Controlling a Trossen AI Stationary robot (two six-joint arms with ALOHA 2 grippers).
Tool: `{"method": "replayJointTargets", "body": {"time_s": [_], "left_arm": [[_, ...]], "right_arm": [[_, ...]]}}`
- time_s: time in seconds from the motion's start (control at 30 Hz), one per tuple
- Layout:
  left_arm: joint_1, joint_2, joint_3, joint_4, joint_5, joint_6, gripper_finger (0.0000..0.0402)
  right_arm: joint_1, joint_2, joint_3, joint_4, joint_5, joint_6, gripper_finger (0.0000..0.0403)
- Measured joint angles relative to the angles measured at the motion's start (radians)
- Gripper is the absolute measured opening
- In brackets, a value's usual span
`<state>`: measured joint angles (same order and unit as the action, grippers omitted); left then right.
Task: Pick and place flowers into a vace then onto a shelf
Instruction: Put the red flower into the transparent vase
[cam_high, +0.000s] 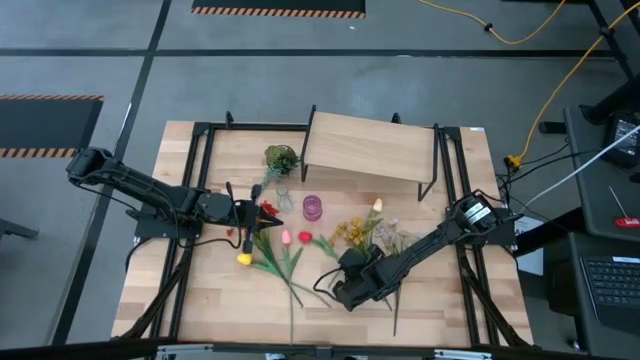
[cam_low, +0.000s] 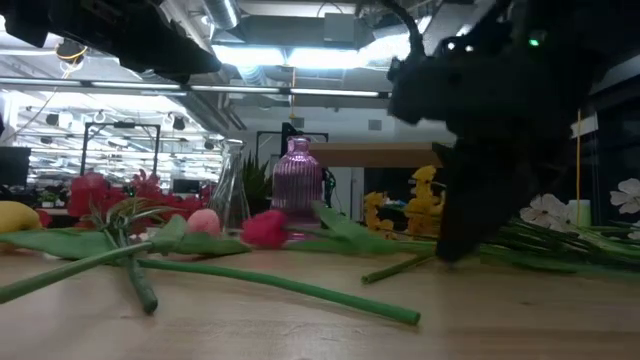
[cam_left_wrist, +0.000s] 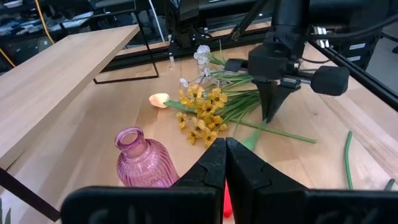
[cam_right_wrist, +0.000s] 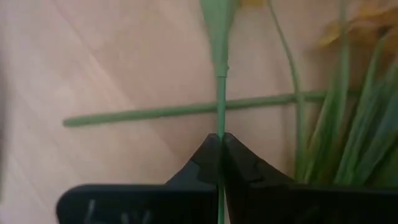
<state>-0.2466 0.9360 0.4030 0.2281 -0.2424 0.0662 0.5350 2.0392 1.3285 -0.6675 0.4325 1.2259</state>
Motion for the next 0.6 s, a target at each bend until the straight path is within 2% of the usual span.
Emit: {"method": "replayJointTargets", "body": {"time_s": [0.17,0.3,0.6], "left_arm": [[0.000,-0.002,0.000,0.002,0.000,0.000,0.0003],[0.000,-0.005,0.000,0.000,0.000,0.007,0.0003],[0.000,-0.005,-0.001,0.000,0.000,0.002,0.0003]], "right_arm": [[0.003,-0.069,0.002,-0.045,0.066,-0.001,0.0002],[0.005,-0.138,0.004,-0.046,0.096,-0.066,0.0001],[-0.016,-0.304,0.005,-0.064,0.111,-0.354,0.0000]]}}
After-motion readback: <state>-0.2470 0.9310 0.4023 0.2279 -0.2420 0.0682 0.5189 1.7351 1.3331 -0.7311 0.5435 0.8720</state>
